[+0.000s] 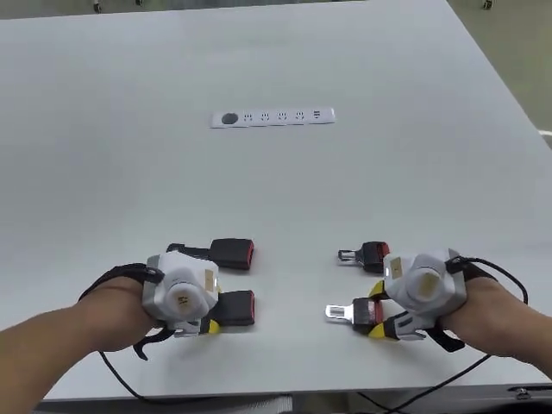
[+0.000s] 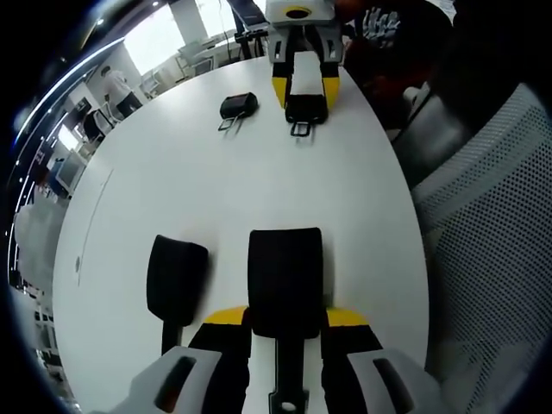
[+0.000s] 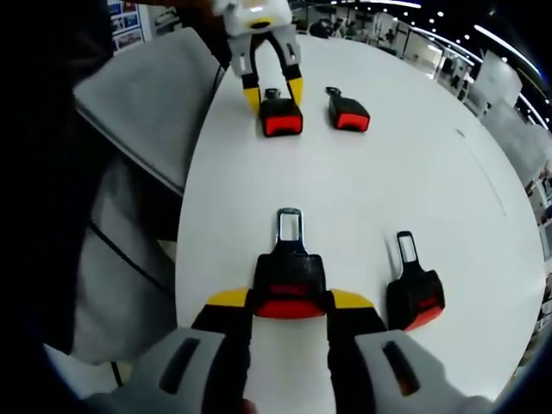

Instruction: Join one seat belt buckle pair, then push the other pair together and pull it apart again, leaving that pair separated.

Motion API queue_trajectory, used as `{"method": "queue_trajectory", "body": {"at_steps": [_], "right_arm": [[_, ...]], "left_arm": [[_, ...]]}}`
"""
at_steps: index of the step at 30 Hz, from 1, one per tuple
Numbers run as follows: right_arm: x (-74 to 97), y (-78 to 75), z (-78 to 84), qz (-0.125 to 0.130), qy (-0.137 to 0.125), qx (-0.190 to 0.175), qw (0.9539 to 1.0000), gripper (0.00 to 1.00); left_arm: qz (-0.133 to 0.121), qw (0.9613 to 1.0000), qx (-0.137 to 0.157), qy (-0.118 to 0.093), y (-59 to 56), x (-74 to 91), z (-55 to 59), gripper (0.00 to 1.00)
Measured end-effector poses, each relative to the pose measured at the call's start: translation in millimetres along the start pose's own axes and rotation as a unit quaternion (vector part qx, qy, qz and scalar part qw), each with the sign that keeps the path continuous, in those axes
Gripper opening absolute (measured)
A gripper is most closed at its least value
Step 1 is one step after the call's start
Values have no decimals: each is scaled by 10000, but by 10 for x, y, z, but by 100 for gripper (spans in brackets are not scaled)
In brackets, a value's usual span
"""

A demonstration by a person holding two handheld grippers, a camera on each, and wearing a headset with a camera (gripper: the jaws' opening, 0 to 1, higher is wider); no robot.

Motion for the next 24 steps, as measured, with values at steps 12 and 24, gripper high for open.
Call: {"method": "queue_trajectory", "body": {"at_steps": [12, 24], "right_arm": [[-259, 21, -454, -41, -269, 94, 9996, 34], [-468, -13, -826, -103, -374, 182, 9991, 34]], "left_arm": [[90, 9999, -93, 22, 10, 5, -7, 32], [144, 9997, -182, 91, 16, -9, -21, 31]]}}
Point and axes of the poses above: the centre of the closed fingertips' face, and the gripper's own axes: x roughly backward along the fingers, y roughly to its left, z roughly out of its underside, the point moved 6 cm from there along x, roughly backward along the fingers, and after that the axes turned 1 degree about y, right-handed, at the moved point
